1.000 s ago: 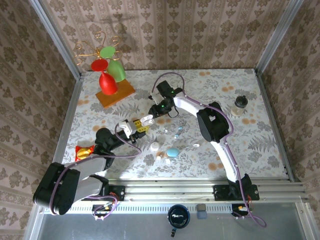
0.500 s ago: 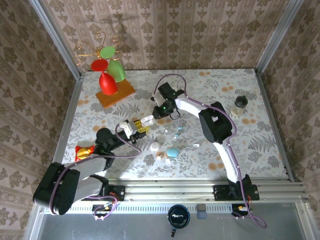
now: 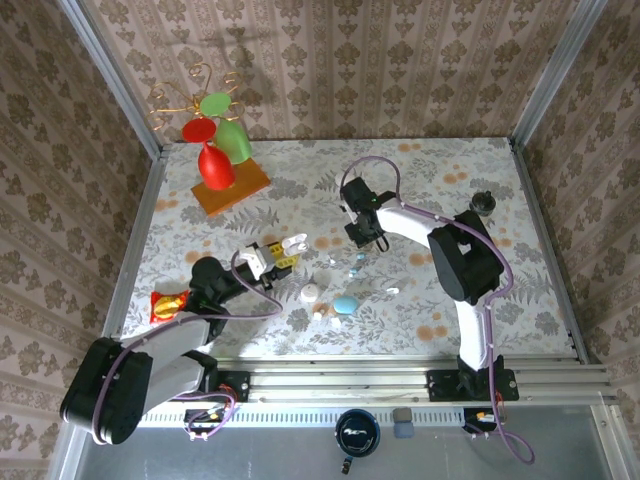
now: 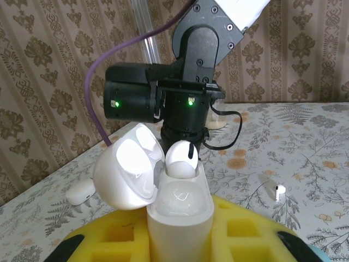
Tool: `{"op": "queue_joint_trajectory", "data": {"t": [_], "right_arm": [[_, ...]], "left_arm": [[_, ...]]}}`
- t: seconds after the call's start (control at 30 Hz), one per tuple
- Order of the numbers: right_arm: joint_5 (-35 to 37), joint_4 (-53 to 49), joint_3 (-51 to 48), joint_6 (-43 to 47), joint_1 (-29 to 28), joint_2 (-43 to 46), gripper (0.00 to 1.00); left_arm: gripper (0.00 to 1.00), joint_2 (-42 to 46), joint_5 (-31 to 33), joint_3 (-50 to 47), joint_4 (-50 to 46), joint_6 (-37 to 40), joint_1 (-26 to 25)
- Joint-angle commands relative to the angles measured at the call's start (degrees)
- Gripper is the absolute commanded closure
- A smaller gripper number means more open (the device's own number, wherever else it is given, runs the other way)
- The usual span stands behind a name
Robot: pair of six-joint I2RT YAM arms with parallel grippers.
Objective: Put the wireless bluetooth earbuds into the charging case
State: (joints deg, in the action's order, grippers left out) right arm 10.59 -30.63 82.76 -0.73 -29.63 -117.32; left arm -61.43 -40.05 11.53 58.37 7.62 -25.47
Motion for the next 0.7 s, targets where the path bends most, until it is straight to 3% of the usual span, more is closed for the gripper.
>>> {"op": "queue_joint_trajectory", "data": {"t": [0.0,0.37,0.67], "right_arm": [[8.3,-4.6,-0.6,2.1,-0.9,-0.4,0.83],[6.0,-6.6,2.6,2.8,-5.8,-2.2,0.70],[1.2,-6.7,2.6,-0.2,-6.5,0.4,0.68]], "left_arm": [[1.00,0.8,0.3,-0.4,-0.8,1.5,-0.3],[1.00,0.7,0.3,-0.5,-1.2,1.7,-0.3],[1.00,-0.3,-0.1,-0.3,-0.6,1.7,-0.3]]}}
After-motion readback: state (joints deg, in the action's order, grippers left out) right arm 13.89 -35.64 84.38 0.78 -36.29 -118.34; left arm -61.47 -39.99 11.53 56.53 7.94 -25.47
